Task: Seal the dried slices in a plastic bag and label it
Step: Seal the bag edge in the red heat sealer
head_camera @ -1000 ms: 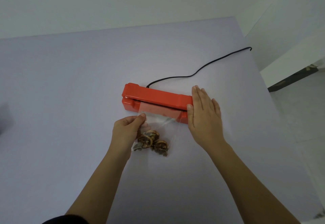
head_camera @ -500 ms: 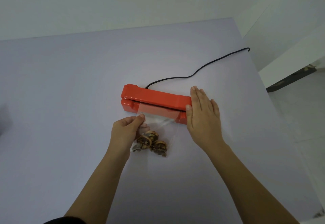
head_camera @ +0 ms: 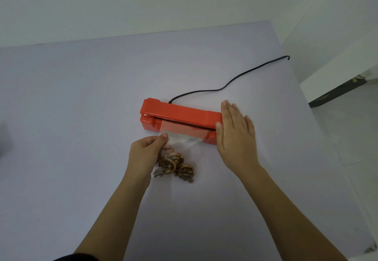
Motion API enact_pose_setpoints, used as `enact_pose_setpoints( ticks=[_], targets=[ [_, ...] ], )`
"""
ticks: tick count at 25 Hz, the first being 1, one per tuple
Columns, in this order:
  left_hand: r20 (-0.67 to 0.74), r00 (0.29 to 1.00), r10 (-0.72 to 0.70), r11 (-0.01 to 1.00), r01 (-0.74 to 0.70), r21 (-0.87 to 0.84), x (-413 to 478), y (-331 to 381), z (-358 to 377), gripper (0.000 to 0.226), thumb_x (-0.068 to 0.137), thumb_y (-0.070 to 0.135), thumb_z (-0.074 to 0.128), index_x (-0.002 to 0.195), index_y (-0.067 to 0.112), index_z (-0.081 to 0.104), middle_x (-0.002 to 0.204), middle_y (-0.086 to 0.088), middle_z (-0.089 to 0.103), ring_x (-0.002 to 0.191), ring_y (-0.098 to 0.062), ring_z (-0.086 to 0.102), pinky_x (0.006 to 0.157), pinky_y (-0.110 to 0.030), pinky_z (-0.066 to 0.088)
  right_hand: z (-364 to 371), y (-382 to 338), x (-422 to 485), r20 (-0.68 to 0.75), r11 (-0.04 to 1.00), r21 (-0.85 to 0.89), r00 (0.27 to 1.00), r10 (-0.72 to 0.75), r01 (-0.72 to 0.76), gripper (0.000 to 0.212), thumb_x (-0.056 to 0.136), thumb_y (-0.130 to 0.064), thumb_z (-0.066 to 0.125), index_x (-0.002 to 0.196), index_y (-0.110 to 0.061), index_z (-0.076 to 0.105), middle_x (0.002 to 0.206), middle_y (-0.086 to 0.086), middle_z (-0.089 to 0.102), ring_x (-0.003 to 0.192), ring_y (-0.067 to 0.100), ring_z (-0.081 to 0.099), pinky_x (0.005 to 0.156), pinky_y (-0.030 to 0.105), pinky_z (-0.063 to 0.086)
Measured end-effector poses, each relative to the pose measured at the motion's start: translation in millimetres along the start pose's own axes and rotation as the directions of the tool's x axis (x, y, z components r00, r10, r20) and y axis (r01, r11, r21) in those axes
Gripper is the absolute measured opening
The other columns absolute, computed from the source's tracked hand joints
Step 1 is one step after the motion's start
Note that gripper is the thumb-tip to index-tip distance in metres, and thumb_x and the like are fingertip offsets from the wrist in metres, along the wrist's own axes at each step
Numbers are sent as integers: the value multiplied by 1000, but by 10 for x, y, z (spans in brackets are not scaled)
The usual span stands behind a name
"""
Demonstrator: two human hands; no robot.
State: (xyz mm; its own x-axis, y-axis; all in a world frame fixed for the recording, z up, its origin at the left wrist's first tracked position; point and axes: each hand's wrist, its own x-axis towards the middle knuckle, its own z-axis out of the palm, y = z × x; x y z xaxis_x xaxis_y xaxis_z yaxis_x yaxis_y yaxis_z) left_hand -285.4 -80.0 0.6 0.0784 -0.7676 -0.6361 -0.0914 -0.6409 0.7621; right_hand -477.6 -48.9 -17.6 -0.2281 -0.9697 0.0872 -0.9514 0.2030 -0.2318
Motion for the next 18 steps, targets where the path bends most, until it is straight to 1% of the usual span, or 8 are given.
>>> enact_pose_setpoints(
  ticks=[3, 5, 8, 12, 14, 18],
  targets=[
    [-3, 1000, 1, 1000, -1, -1, -6, 0, 4, 21, 85, 27, 64, 78, 8, 70, 61, -1, 71, 51, -6, 66, 44, -15, 49, -6, 4, -5, 4, 1000, -2, 1000, -2, 2, 57, 95, -36, 14, 143, -9, 27, 149, 9, 35, 140, 24, 29, 109, 39, 13],
    [-3, 1000, 2, 1000, -2, 10, -6, -1, 1, 20, 85, 27, 64, 76, 10, 70, 57, 2, 71, 50, -5, 65, 48, -18, 49, -10, 4, -9, 13, 1000, 5, 1000, -2, 2, 58, 95, -37, 13, 144, -9, 26, 150, 9, 33, 140, 23, 27, 109, 38, 12],
    [-5, 1000, 2, 1000, -2, 9, 0, -8, 2, 20, 85, 28, 64, 75, 11, 71, 60, 1, 71, 52, -7, 66, 55, -23, 48, -6, 2, -17, 14, 1000, 18, 1000, -2, 2, 58, 95, -37, 12, 144, -10, 25, 151, 8, 32, 141, 23, 25, 110, 38, 10],
    [-3, 1000, 8, 1000, -8, 11, 8, -19, -3, 21, 85, 27, 64, 77, 10, 71, 68, -4, 72, 55, -10, 66, 59, -26, 51, -2, 10, -9, 7, 1000, 18, 1000, 1, -2, 57, 95, -37, 13, 144, -10, 26, 150, 8, 33, 141, 23, 26, 109, 38, 11],
    [1, 1000, 16, 1000, -16, 14, 12, -18, -4, 20, 85, 27, 64, 78, 9, 71, 67, -4, 72, 53, -8, 65, 56, -24, 50, -4, 12, -8, 13, 1000, 19, 1000, 2, -2, 58, 95, -37, 13, 144, -10, 25, 151, 8, 33, 141, 23, 25, 110, 38, 10],
    [12, 999, 40, 999, -40, -4, 18, -32, 3, 19, 86, 23, 63, 75, 8, 69, 52, 4, 69, 45, -2, 61, 44, -15, 48, -3, 13, -11, 22, 1000, 26, 1000, -3, 2, 59, 95, -38, 11, 145, -11, 22, 152, 7, 30, 142, 22, 21, 110, 37, 7]
  ],
)
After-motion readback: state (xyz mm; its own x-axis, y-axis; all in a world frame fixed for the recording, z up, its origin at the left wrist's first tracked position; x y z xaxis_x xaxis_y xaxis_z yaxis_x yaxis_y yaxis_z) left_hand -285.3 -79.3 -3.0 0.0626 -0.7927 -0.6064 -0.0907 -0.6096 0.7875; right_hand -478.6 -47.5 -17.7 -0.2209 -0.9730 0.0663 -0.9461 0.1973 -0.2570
